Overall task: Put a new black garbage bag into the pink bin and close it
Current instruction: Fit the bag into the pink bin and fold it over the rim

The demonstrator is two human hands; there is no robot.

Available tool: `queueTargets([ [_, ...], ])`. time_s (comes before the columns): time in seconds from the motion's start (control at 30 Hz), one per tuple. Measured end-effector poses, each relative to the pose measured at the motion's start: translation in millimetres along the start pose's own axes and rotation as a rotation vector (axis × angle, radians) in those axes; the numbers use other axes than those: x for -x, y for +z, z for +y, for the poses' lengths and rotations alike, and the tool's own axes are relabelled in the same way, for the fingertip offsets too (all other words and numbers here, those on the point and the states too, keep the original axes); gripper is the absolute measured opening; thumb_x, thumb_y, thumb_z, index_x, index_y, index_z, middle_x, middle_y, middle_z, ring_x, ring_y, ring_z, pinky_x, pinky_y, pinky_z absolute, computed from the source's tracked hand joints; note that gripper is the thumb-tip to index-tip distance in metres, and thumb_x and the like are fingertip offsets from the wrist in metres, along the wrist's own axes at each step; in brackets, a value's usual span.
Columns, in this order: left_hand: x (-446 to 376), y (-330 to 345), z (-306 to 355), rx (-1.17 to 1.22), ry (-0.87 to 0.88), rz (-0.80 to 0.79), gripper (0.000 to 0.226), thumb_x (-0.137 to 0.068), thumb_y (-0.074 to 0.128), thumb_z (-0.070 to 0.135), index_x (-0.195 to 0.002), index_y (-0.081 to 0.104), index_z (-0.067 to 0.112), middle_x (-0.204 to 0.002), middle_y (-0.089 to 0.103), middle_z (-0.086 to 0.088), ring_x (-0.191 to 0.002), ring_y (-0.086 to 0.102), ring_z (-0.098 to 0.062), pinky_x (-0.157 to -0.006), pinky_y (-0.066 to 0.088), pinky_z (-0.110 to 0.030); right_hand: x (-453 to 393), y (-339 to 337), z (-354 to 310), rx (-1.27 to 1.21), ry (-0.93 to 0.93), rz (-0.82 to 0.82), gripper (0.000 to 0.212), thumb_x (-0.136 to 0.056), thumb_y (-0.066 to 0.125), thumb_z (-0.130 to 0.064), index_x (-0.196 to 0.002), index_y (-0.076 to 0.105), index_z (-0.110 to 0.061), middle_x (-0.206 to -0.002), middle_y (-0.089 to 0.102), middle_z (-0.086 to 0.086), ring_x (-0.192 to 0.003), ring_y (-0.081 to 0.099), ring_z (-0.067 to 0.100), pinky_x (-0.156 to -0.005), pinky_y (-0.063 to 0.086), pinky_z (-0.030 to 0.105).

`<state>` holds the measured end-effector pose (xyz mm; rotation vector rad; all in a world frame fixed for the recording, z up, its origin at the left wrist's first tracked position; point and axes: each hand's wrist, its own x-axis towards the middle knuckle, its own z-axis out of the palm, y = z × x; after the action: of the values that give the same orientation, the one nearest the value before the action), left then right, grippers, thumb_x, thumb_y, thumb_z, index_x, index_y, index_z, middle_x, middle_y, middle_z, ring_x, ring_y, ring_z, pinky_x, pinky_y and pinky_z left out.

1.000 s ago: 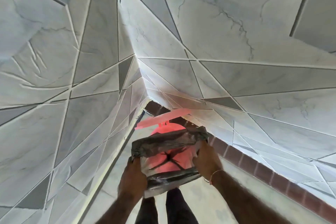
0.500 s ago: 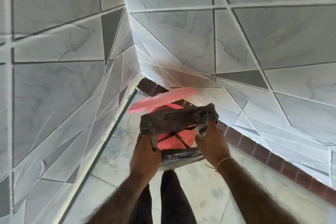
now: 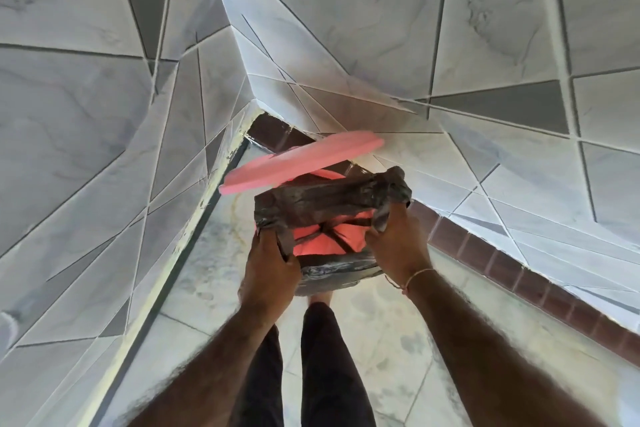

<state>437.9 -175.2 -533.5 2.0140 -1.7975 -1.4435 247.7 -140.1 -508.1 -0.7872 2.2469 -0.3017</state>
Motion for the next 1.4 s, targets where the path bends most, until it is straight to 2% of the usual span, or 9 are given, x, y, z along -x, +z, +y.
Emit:
queueTargets([
  [0.17, -20.9, 3.1, -13.1, 0.053, -0.062, 0.033, 0.059, -0.075, 0.062, -0.005, -0.121, 0.041, 0.024, -0.111, 0.060, 0.001, -0.090, 0.064, -0.021, -0.058, 0.055, -0.018, 1.2, 14.2, 0.1, -0.027, -0.046, -0.084, 0.042, -0.078, 0.066, -0.017, -0.115, 0.048, -0.025, -0.100, 0.074, 0.005, -0.091, 0.069, 0.029, -0.084, 0.058, 0.046],
  [0.23, -25.3, -6.1, -9.0, 0.129, -0.093, 0.088, 0.062, -0.076, 0.058, -0.009, -0.125, 0.039, 0.024, -0.106, 0.058, 0.000, -0.074, 0.062, -0.013, -0.047, 0.048, -0.011, 4.7, 18.0, -3.2, -0.039, -0.107, -0.125, 0.046, -0.077, 0.067, -0.021, -0.116, 0.045, -0.028, -0.103, 0.072, 0.001, -0.093, 0.068, 0.024, -0.085, 0.058, 0.038],
  [0.33, -30.7, -22.2, -13.1, 0.207, -0.070, 0.184, 0.073, -0.070, 0.054, -0.011, -0.123, 0.035, 0.036, -0.112, 0.059, -0.001, -0.089, 0.061, -0.023, -0.074, 0.055, -0.036, 14.3, 18.3, -19.3, -0.037, -0.242, -0.210, 0.039, -0.078, 0.065, -0.015, -0.114, 0.051, -0.018, -0.096, 0.065, -0.001, -0.085, 0.059, 0.017, -0.069, 0.044, 0.008],
  [0.5, -24.2, -29.8, -21.8, 0.124, -0.065, 0.153, 0.081, -0.070, 0.053, -0.011, -0.131, 0.032, 0.037, -0.123, 0.058, -0.007, -0.101, 0.059, -0.030, -0.085, 0.053, -0.046, 19.0, 34.3, -28.3, 0.067, -0.373, -0.324, 0.046, -0.078, 0.062, -0.024, -0.121, 0.045, -0.021, -0.102, 0.065, 0.006, -0.096, 0.060, 0.027, -0.085, 0.052, 0.039],
  [0.7, -16.5, -25.1, -35.3, 0.080, -0.081, 0.135, 0.067, -0.073, 0.056, -0.010, -0.128, 0.038, 0.025, -0.114, 0.056, -0.008, -0.090, 0.057, -0.028, -0.075, 0.045, -0.037, -8.0, 12.5, -12.0, 0.017, -0.217, -0.276, 0.045, -0.081, 0.063, -0.018, -0.124, 0.047, -0.020, -0.112, 0.068, 0.009, -0.100, 0.064, 0.028, -0.088, 0.053, 0.037],
  [0.97, -6.8, -26.7, -48.5, 0.071, -0.124, 0.133, 0.081, -0.072, 0.053, -0.012, -0.134, 0.031, 0.036, -0.114, 0.059, -0.010, -0.075, 0.064, -0.032, -0.078, 0.056, -0.049, 9.3, 53.3, -38.2, 0.146, -0.400, -0.386, 0.045, -0.080, 0.061, -0.022, -0.122, 0.045, -0.022, -0.101, 0.069, 0.005, -0.096, 0.064, 0.028, -0.089, 0.052, 0.040],
  [1.07, -9.0, -23.2, -51.5, 0.043, -0.112, 0.115, 0.070, -0.073, 0.055, -0.010, -0.129, 0.036, 0.027, -0.119, 0.058, -0.012, -0.089, 0.063, -0.033, -0.082, 0.054, -0.045, -4.3, 48.8, -24.0, 0.085, -0.277, -0.355, 0.041, -0.087, 0.058, -0.014, -0.126, 0.047, -0.015, -0.106, 0.070, 0.012, -0.092, 0.065, 0.028, -0.078, 0.048, 0.029],
  [1.17, -13.6, -17.2, -53.4, -0.017, -0.085, 0.108, 0.064, -0.072, 0.056, -0.010, -0.128, 0.041, 0.017, -0.118, 0.058, -0.011, -0.104, 0.058, -0.034, -0.082, 0.048, -0.039, -26.6, 32.8, 8.2, 0.184, -0.177, -0.257, 0.037, -0.085, 0.056, -0.012, -0.121, 0.051, -0.011, -0.106, 0.069, 0.020, -0.095, 0.065, 0.037, -0.075, 0.049, 0.033],
  [1.4, -34.5, 6.9, -54.6, -0.069, -0.034, 0.046, 0.070, -0.073, 0.057, -0.009, -0.135, 0.037, 0.018, -0.122, 0.054, -0.012, -0.109, 0.057, -0.036, -0.087, 0.052, -0.045, -67.0, 10.5, 62.5, 0.345, -0.066, -0.146, 0.097, -0.074, 0.069, -0.009, -0.153, 0.013, -0.019, -0.104, 0.066, 0.025, -0.098, 0.064, 0.042, -0.077, 0.049, 0.037],
])
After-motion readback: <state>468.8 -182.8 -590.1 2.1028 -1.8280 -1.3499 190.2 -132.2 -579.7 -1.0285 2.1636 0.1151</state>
